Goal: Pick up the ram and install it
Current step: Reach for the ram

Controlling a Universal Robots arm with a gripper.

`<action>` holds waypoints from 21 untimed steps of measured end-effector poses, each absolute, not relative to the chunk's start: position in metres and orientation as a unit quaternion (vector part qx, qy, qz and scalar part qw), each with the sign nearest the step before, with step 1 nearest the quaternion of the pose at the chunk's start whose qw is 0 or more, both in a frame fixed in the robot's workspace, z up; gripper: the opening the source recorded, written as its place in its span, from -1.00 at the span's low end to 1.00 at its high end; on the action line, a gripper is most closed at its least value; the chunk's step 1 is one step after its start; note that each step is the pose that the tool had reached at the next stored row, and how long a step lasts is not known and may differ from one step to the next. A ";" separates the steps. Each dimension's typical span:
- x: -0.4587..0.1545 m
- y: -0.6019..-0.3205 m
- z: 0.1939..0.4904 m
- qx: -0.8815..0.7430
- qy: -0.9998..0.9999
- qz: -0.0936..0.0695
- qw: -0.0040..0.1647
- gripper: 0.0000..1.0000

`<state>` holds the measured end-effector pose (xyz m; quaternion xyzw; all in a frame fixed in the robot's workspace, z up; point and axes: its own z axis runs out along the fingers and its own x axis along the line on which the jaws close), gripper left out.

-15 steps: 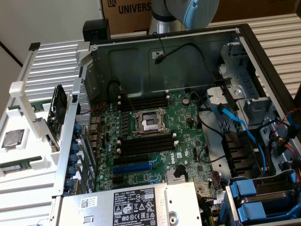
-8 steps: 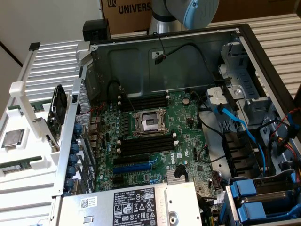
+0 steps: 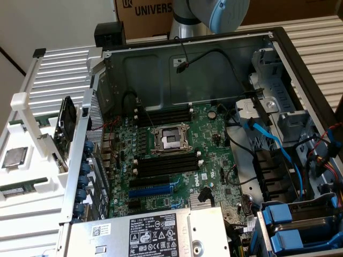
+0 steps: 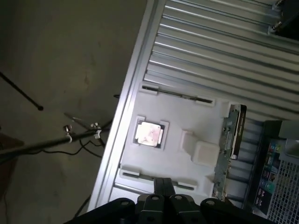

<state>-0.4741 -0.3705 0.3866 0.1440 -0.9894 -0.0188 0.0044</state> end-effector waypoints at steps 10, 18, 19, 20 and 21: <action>-0.474 -0.370 0.387 0.234 -0.972 -0.018 0.006 -0.79; -0.474 -0.370 0.386 0.304 -0.953 -0.018 0.007 -0.79; -0.474 -0.370 0.387 0.312 -0.950 -0.018 0.008 -0.79; -0.474 -0.370 0.387 0.321 -0.947 -0.018 0.008 -0.79; -0.474 -0.370 0.386 0.329 -0.944 -0.018 0.008 -0.79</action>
